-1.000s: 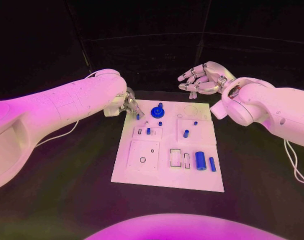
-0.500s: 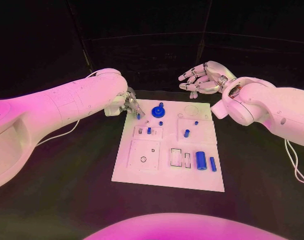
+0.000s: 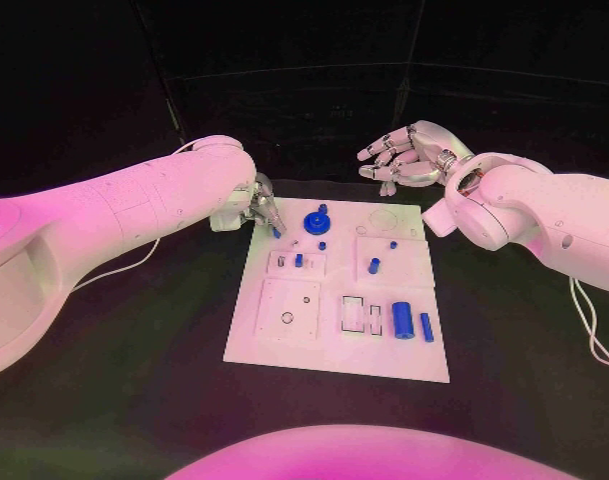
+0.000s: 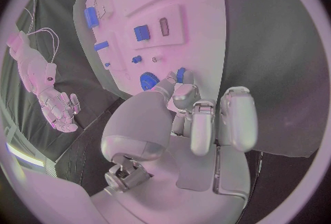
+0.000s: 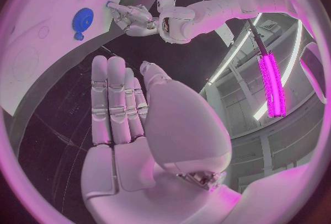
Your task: Assemble the parts on the task board
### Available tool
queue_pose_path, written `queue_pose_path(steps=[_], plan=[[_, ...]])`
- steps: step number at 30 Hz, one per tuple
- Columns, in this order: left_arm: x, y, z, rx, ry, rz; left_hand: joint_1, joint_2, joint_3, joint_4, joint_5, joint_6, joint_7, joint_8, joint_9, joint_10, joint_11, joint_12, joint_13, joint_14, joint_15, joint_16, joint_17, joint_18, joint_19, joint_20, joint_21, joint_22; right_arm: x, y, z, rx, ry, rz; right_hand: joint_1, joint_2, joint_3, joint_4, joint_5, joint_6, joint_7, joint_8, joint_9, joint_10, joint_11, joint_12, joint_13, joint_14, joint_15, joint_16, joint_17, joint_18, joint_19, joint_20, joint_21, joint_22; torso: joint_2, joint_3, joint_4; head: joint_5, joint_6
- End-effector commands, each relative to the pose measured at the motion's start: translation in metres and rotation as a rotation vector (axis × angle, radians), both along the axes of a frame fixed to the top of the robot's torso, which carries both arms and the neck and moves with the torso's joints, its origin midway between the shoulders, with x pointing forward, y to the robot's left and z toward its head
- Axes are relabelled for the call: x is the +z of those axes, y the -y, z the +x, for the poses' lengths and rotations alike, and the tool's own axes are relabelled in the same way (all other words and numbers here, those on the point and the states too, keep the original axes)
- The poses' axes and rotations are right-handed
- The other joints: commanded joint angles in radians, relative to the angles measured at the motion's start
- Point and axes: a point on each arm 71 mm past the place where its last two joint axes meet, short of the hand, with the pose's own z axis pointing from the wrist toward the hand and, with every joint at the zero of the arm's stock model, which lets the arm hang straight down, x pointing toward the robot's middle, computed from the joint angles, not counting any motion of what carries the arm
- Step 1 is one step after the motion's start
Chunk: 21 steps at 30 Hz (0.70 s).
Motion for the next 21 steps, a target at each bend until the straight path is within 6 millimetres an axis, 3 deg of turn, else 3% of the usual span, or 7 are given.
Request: queue_pose_path(steps=[1, 15, 21], plan=[[0.0, 0.001, 0.0, -0.012, 0.007, -0.028, 0.027, 0.019, 0.027, -0.016, 0.006, 0.006, 0.001, 0.007, 0.002, 0.005, -0.003, 0.004, 0.001, 0.106, -0.006, 0.003, 0.263, -0.002, 0.009, -0.004, 0.006, 0.013, 0.001, -0.001, 0.0, 0.012, 0.006, 0.002, 0.003, -0.004, 0.006, 0.002, 0.003, -0.007, -0.002, 0.002, 0.0, -0.004, 0.0, 0.004, -0.001, -0.008, 0.0, -0.002, -0.002, 0.004, -0.006, 0.0, -0.006, -0.001, 0.0, -0.0002, 0.0005, 0.0, -0.002], [0.003, -0.01, -0.005, 0.056, 0.037, -0.143, -0.001, 0.009, 0.103, -0.05, 0.006, 0.008, 0.004, 0.013, 0.002, 0.008, -0.001, -0.007, -0.009, 0.106, -0.004, 0.003, 0.263, -0.001, 0.008, -0.003, 0.001, 0.009, 0.0, 0.0, 0.001, 0.016, -0.003, -0.003, 0.004, -0.003, 0.008, 0.002, 0.005, -0.007, -0.002, 0.004, 0.0, -0.005, 0.0, 0.005, -0.002, -0.008, 0.0, -0.001, -0.003, 0.004, -0.007, 0.001, -0.006, -0.001, -0.001, 0.0004, -0.0003, 0.014, -0.005], [0.006, -0.017, -0.016, 0.084, 0.049, -0.211, -0.039, -0.009, 0.171, -0.07, 0.005, 0.011, 0.003, 0.023, 0.006, 0.015, -0.001, -0.008, -0.011, 0.106, -0.005, 0.003, 0.263, -0.001, 0.009, -0.003, 0.001, 0.01, 0.0, 0.002, 0.001, 0.014, -0.006, -0.006, 0.004, -0.003, 0.008, 0.002, 0.005, -0.007, -0.002, 0.004, 0.0, -0.005, 0.001, 0.005, -0.002, -0.008, 0.0, -0.001, -0.003, 0.004, -0.007, 0.001, -0.006, -0.001, -0.002, 0.0017, 0.0082, 0.01, -0.004]])
